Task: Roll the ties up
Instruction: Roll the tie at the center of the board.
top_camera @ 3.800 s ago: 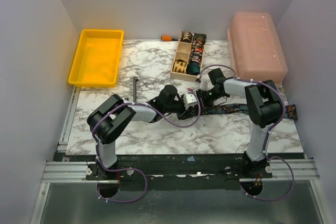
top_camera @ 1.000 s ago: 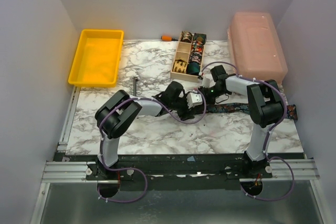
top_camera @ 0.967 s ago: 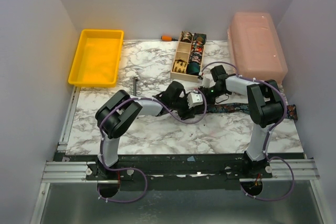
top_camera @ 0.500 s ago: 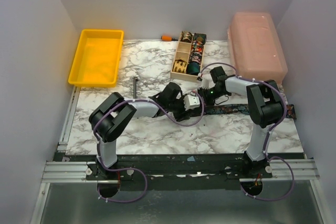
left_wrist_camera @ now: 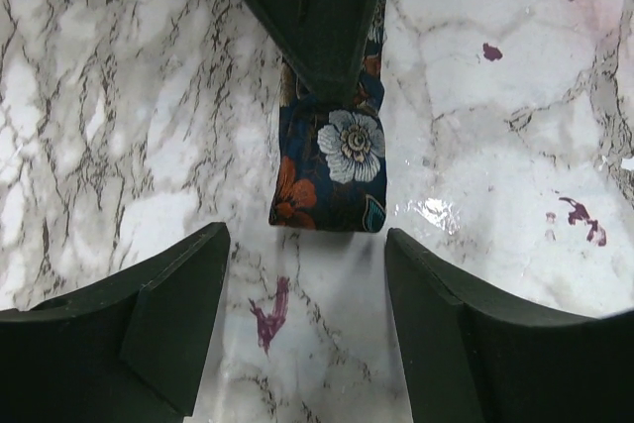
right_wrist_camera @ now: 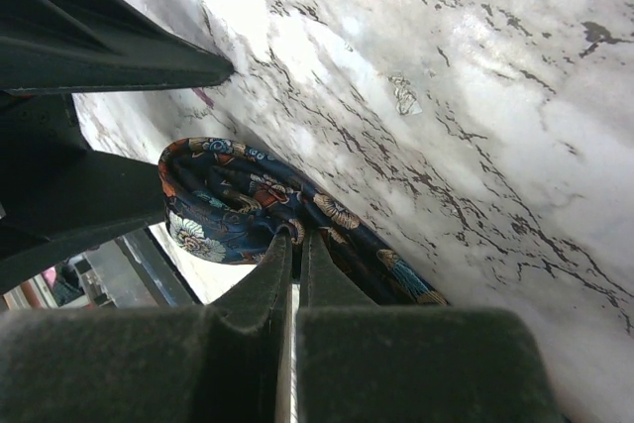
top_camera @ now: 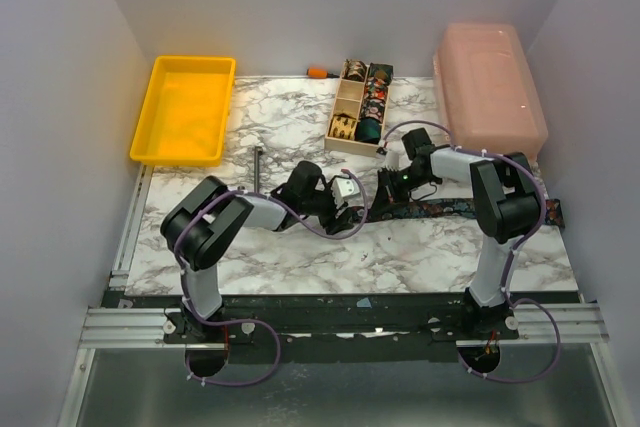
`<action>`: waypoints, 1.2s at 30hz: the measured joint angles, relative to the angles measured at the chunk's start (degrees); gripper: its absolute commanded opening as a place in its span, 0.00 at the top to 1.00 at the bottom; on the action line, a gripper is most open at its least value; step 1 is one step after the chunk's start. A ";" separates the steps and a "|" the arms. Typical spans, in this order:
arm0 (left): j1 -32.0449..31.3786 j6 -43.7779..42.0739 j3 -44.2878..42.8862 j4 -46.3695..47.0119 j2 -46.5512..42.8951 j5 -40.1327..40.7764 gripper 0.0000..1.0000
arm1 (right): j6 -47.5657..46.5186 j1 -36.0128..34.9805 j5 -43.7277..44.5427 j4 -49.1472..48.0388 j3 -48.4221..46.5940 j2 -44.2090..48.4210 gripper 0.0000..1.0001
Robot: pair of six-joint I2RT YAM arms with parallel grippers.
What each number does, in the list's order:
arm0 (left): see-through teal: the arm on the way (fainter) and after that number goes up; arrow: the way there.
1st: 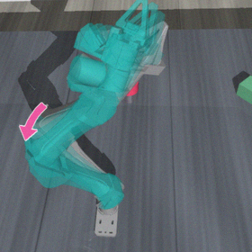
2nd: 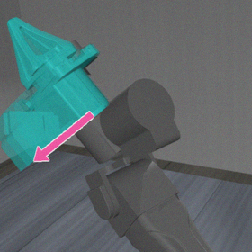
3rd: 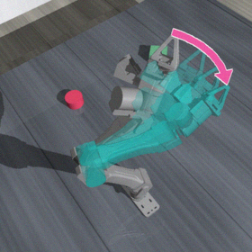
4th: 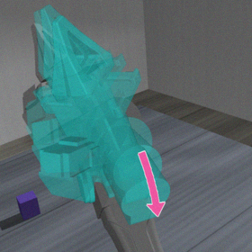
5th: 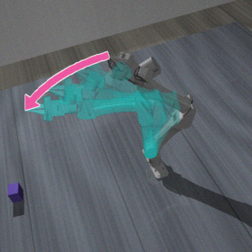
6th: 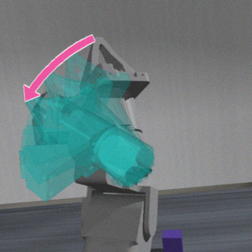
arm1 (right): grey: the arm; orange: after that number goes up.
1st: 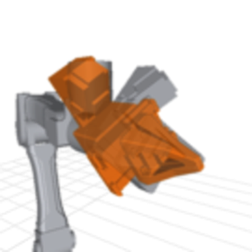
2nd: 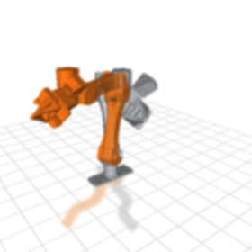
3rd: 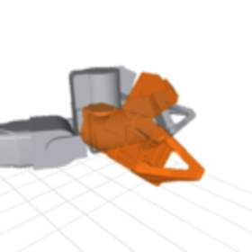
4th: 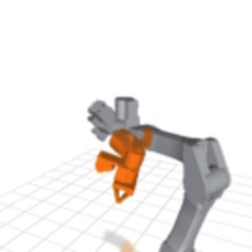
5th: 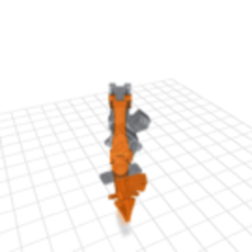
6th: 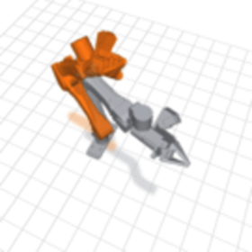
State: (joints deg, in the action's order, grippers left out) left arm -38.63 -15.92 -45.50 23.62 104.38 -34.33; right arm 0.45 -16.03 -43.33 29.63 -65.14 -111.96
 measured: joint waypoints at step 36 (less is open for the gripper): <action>-3.98 -5.64 -13.35 -19.50 3.39 4.61 0.94 | 5.25 -0.42 -1.64 -0.87 -0.85 -0.20 0.70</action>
State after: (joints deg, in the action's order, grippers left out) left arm -42.61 -21.56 -58.85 4.12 107.77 -29.71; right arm 5.69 -16.45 -44.97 28.75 -66.00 -112.16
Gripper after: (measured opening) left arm 0.305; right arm 0.277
